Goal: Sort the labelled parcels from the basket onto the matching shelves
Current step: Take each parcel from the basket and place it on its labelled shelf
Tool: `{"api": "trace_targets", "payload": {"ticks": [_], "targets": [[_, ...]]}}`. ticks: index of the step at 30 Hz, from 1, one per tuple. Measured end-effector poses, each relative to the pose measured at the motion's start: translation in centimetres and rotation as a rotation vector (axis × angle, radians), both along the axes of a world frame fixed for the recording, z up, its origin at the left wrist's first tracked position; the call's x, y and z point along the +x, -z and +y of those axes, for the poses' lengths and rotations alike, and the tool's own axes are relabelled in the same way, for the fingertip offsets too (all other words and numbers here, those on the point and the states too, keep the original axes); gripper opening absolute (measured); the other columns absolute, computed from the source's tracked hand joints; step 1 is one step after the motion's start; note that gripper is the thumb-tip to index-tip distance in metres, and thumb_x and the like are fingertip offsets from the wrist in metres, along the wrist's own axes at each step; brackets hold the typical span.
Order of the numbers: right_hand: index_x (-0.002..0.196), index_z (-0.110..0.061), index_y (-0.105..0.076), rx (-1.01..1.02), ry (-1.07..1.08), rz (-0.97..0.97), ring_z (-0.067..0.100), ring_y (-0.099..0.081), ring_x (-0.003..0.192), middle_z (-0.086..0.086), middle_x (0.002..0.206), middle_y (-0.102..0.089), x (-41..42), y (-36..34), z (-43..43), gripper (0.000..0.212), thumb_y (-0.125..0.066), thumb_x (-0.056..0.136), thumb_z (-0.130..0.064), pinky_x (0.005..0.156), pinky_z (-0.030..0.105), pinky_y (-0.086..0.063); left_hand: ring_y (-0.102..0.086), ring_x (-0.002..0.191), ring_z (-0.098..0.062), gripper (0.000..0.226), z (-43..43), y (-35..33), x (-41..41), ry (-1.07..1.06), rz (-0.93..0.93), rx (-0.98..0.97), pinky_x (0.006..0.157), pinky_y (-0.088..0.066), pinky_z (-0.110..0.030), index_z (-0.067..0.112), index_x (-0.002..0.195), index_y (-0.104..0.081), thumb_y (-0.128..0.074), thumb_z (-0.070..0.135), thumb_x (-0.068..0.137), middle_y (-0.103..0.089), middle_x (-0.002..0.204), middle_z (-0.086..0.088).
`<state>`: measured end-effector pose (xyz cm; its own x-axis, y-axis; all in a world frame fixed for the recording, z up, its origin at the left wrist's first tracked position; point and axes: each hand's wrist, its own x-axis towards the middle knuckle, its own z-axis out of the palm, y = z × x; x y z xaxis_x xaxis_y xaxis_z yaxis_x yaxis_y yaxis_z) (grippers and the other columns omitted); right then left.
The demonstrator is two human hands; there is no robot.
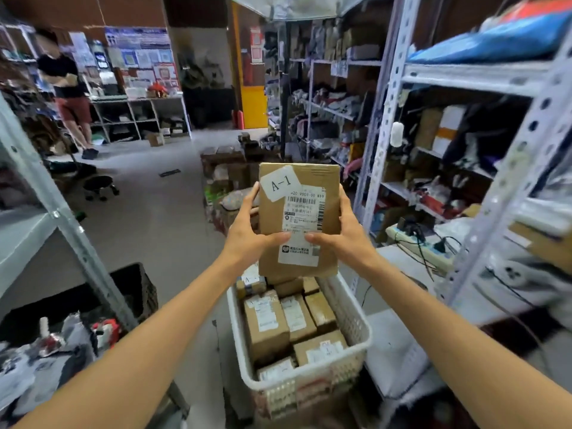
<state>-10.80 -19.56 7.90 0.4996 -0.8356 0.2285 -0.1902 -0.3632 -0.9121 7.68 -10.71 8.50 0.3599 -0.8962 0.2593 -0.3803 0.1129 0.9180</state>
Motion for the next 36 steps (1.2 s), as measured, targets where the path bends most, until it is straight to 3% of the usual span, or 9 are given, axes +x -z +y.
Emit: {"api": "trace_targets", "payload": {"ticks": [4,9,13,18,22,25,31,34,36], "targets": [[0.149,-0.043,-0.011,0.016,0.126,-0.010,0.017,-0.051,0.125,-0.007,0.134,-0.054,-3.7,0.1,3.4,0.111,-0.082,0.064,-0.031,0.104,0.051,-0.042,-0.046,0.122,-0.009,0.110,1.2,0.3,-3.1,0.120,0.042,-0.006,0.083,-0.048,-0.018,0.040,0.150,-0.018,-0.086,0.023,0.065,-0.048,0.134,0.003],[0.149,-0.041,0.000,0.052,0.242,-0.010,0.020,-0.050,0.125,-0.002,0.135,-0.052,-8.8,0.8,8.2,0.114,-0.080,0.071,-0.021,0.103,0.054,-0.042,-0.052,0.114,-0.011,0.110,3.1,0.6,-7.6,0.239,0.010,0.026,0.090,-0.050,-0.034,0.044,0.148,-0.020,-0.088,0.023,0.064,-0.051,0.130,0.002],[0.151,-0.033,-0.004,0.065,0.333,-0.051,0.016,-0.054,0.120,-0.003,0.130,-0.055,-13.6,1.9,12.3,0.107,-0.078,0.076,-0.010,0.101,0.044,-0.047,-0.053,0.103,-0.004,0.110,5.4,0.6,-12.3,0.339,-0.014,0.055,0.076,-0.047,-0.020,0.042,0.148,-0.020,-0.088,0.020,0.065,-0.052,0.119,0.007],[0.150,-0.038,-0.006,0.037,0.426,-0.013,0.014,-0.059,0.113,-0.008,0.124,-0.061,-20.8,2.7,16.6,0.106,-0.078,0.076,-0.013,0.100,0.046,-0.047,-0.054,0.116,-0.020,0.106,7.9,1.7,-19.3,0.428,0.038,0.090,0.094,-0.050,-0.042,0.042,0.147,-0.023,-0.086,0.015,0.066,-0.052,0.123,0.003],[0.149,-0.044,0.002,0.027,0.557,-0.001,0.012,-0.057,0.116,-0.009,0.127,-0.059,-26.9,2.7,20.6,0.109,-0.074,0.079,-0.008,0.103,0.043,-0.045,-0.056,0.105,-0.014,0.102,8.9,2.0,-25.7,0.536,0.086,0.109,0.083,-0.051,-0.029,0.043,0.143,-0.026,-0.085,0.010,0.067,-0.053,0.117,0.006],[0.150,-0.041,0.003,0.003,0.674,0.006,0.011,-0.058,0.114,-0.008,0.126,-0.059,-32.4,2.1,23.6,0.110,-0.073,0.080,-0.005,0.101,0.041,-0.047,-0.057,0.111,-0.020,0.101,9.2,1.7,-31.9,0.657,0.109,0.113,0.092,-0.051,-0.039,0.043,0.141,-0.030,-0.086,0.009,0.065,-0.054,0.121,0.002],[0.151,-0.038,0.002,-0.010,0.989,-0.017,0.005,-0.062,0.106,-0.016,0.115,-0.061,-44.1,-0.1,31.5,0.107,-0.070,0.082,0.000,0.093,0.030,-0.052,-0.062,0.108,-0.019,0.105,10.9,1.1,-46.6,1.001,0.208,0.112,0.084,-0.057,-0.043,0.051,0.136,-0.037,-0.089,0.008,0.056,-0.059,0.120,0.002],[0.152,-0.033,0.006,-0.013,1.181,0.016,0.006,-0.063,0.105,-0.010,0.119,-0.061,-48.9,-1.0,36.1,0.109,-0.070,0.082,0.000,0.096,0.041,-0.052,-0.058,0.103,-0.012,0.099,13.1,0.3,-53.8,1.189,0.214,0.085,0.071,-0.057,-0.022,0.048,0.135,-0.035,-0.083,-0.001,0.064,-0.055,0.116,0.008],[0.152,-0.033,0.006,-0.013,1.312,0.036,0.006,-0.061,0.108,-0.013,0.121,-0.059,-51.2,-1.7,39.2,0.110,-0.072,0.081,-0.003,0.097,0.045,-0.051,-0.056,0.099,-0.008,0.097,15.1,-0.4,-57.9,1.318,0.232,0.089,0.067,-0.058,-0.021,0.040,0.140,-0.032,-0.078,-0.006,0.069,-0.051,0.111,0.014]]}}
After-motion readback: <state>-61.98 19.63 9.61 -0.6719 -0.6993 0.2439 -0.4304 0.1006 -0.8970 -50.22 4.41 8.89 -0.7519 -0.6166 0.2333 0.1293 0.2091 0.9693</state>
